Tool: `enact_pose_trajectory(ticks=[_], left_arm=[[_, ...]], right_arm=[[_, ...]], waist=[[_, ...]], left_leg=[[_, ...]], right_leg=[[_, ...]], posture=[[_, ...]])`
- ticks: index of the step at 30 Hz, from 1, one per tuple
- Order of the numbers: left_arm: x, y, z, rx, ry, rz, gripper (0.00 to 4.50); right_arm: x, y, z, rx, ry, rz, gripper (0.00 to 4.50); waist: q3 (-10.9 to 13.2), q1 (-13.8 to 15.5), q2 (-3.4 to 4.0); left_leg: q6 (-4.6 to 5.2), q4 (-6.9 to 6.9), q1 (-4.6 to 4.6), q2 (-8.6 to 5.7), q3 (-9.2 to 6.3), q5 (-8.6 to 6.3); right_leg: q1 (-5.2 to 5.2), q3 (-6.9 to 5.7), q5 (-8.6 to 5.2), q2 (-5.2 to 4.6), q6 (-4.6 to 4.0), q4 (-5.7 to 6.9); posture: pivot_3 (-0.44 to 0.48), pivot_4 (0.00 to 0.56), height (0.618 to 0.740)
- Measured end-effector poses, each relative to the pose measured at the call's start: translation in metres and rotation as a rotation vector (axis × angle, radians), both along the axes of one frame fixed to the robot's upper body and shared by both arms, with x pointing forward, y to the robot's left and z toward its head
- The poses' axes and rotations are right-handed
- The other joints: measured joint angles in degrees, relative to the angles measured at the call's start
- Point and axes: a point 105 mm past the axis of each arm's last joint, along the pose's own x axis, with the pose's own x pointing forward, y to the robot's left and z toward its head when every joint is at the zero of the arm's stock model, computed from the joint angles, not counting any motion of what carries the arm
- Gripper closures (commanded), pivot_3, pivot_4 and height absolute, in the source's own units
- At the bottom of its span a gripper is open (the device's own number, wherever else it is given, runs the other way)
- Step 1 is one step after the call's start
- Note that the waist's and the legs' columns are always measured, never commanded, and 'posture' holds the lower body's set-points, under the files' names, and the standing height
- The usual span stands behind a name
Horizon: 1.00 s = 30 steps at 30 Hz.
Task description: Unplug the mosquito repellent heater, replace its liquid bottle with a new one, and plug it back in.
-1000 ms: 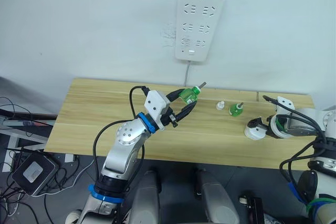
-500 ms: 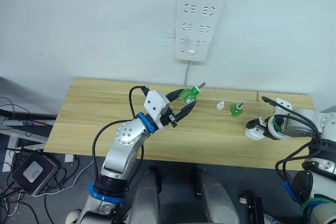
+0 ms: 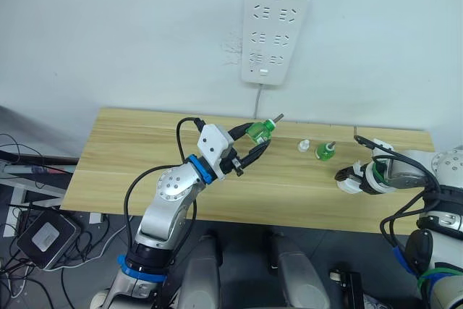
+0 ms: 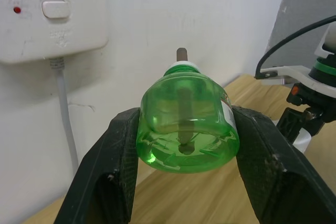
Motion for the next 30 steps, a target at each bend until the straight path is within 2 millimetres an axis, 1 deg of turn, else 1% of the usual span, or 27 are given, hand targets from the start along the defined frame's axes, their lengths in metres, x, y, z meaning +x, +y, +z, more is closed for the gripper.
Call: enact_pose_trajectory(ticks=[12,21,24,26,27,28,30], left_arm=[[0.0,0.001,-0.001,0.006,0.008,0.001,2.23],[0.0,0.001,-0.001,0.008,0.009,0.001,2.23],[0.0,0.001,-0.001,0.008,0.009,0.002,2.23],[0.0,0.001,-0.001,0.008,0.009,0.002,2.23],[0.0,0.001,-0.001,0.008,0.009,0.003,2.23],[0.0,0.001,-0.001,0.008,0.008,0.002,2.23],[0.0,0.001,-0.001,0.008,0.008,0.002,2.23]], right_arm=[[0.003,-0.009,0.001,-0.031,-0.006,-0.002,0.02],[0.003,-0.012,-0.002,-0.036,-0.001,-0.005,0.02],[0.003,-0.012,-0.003,-0.032,-0.002,-0.003,0.55],[0.003,-0.012,-0.003,-0.032,-0.002,0.001,1.24],[0.005,-0.013,0.0,-0.043,-0.011,0.002,1.51],[0.007,-0.014,0.003,-0.05,-0.02,0.0,1.51],[0.007,-0.012,0.003,-0.045,-0.02,0.011,1.51]], waist=[[0.01,0.06,0.0],[0.02,0.06,0.01],[0.04,0.06,0.01],[0.05,0.06,0.01],[0.06,0.01,-0.03],[0.09,-0.01,-0.06],[0.1,0.04,-0.05]], left_leg=[[0.0,-0.02,-0.01,0.0,0.0,0.0],[0.0,-0.04,-0.01,0.0,0.0,0.0],[0.0,-0.04,-0.01,0.0,0.01,0.0],[0.0,-0.04,-0.01,0.0,0.01,0.0],[0.0,-0.03,0.01,0.02,-0.01,0.0],[0.0,-0.03,0.0,0.01,0.01,0.0],[0.0,-0.03,0.0,0.01,0.0,0.0]], right_leg=[[0.0,0.0,0.0,0.0,0.0,-0.05],[0.0,0.01,0.0,0.0,0.0,-0.06],[0.0,0.01,0.0,0.0,0.0,-0.07],[0.0,0.01,0.0,0.0,0.0,-0.07],[0.03,0.0,0.0,0.0,0.0,-0.09],[0.02,0.02,0.0,0.0,0.0,-0.09],[0.01,0.0,0.0,0.0,0.0,-0.08]], posture=[[0.06,0.391,0.74],[0.065,0.393,0.74],[0.065,0.393,0.74],[0.064,0.392,0.74],[0.064,0.392,0.74],[0.064,0.392,0.74],[0.061,0.391,0.74]])
